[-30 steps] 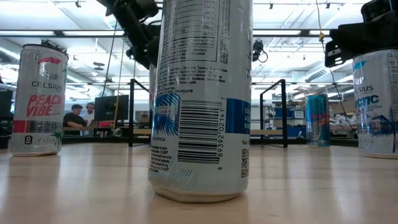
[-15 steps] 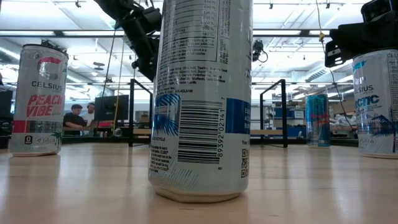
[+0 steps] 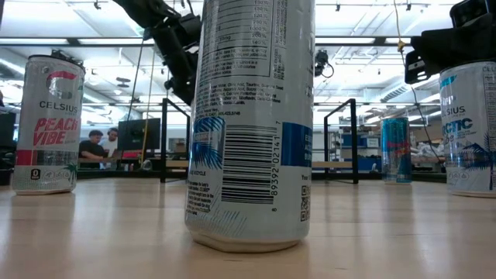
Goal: Place canned beverage on shelf
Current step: Put the top white pink soda can on the shelf
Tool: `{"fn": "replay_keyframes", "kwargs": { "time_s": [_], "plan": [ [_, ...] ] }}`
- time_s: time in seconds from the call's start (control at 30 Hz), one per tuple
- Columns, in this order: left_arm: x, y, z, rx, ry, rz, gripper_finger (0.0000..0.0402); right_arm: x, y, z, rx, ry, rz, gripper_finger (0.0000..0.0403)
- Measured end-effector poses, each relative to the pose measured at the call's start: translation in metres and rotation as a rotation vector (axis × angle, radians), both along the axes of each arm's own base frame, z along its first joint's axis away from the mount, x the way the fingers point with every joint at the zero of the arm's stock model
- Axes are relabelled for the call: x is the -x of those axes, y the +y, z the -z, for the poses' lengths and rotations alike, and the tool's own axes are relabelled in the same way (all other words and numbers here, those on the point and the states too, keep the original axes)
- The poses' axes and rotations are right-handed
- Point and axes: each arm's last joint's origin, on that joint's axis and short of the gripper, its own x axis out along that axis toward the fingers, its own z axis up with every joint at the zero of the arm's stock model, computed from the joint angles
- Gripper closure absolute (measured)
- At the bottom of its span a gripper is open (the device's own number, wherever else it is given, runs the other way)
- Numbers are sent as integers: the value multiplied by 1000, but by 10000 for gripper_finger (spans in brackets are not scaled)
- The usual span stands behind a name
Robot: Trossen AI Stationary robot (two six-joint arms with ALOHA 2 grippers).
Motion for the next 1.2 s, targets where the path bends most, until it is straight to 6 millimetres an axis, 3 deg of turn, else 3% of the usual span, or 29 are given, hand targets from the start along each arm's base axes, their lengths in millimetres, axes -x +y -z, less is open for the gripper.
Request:
{"fn": "replay_keyframes", "kwargs": {
  "time_s": [0.63,1.2],
  "plan": [
    [-1,1,5,-10,-10,1,122,0,0,0,0,0,0,325],
    [0,0,3,-20,-9,6,91,0,0,0,0,0,0,325]
  ]
}}
